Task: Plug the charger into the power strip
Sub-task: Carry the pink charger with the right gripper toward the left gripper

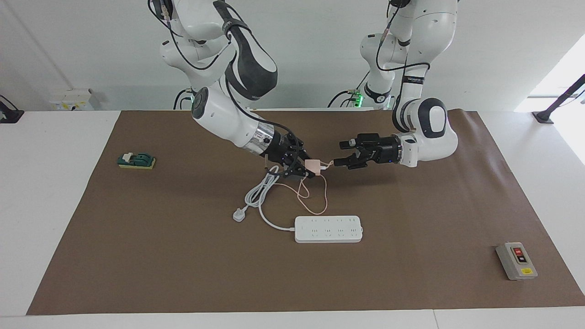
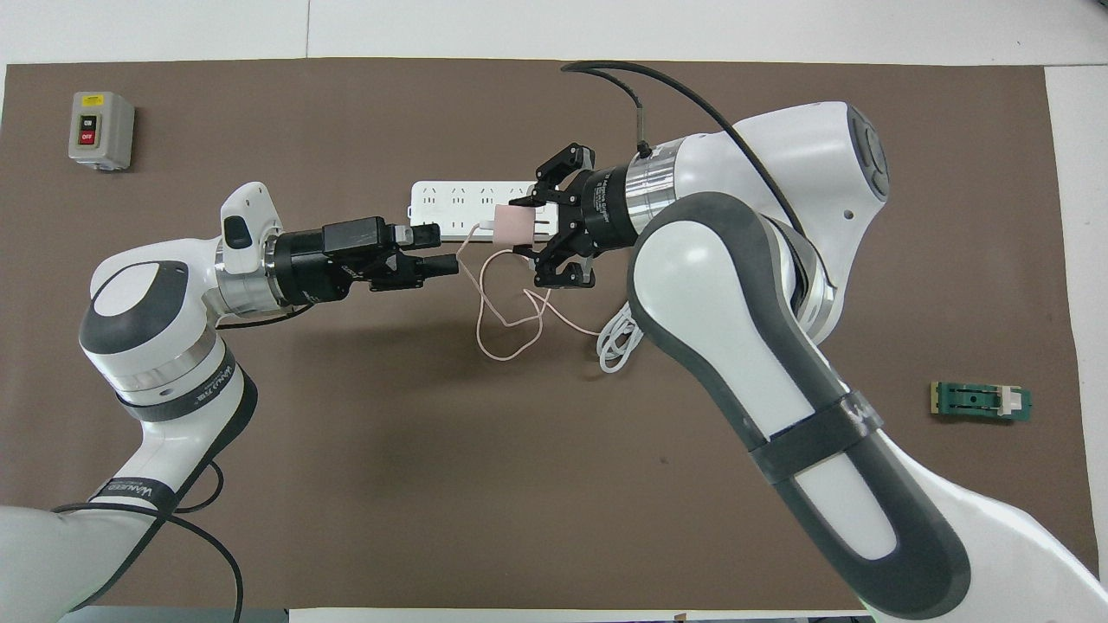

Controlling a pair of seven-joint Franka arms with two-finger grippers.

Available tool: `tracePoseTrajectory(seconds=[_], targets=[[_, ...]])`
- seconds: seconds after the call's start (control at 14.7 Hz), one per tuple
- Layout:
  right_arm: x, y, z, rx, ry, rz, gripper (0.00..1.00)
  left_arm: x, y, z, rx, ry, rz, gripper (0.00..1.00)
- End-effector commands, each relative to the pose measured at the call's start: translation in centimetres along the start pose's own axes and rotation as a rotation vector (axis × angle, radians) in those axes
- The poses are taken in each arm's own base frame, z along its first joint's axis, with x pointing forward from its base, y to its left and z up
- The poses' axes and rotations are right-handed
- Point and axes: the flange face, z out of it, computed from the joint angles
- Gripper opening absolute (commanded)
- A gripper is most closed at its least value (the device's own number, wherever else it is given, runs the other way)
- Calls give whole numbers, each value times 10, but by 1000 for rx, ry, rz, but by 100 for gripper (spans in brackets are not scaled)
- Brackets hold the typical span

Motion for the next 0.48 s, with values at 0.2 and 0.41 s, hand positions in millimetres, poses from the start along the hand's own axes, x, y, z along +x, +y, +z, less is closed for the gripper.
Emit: tracePoseTrajectory(seconds=[0.2,0.41], targets=[[-25,6,22,37,-21,15,0,4,-1,4,-19,-5,-8,100],[-27,11,29,26,-18,27,0,4,-1,4,-19,-5,-8,100]])
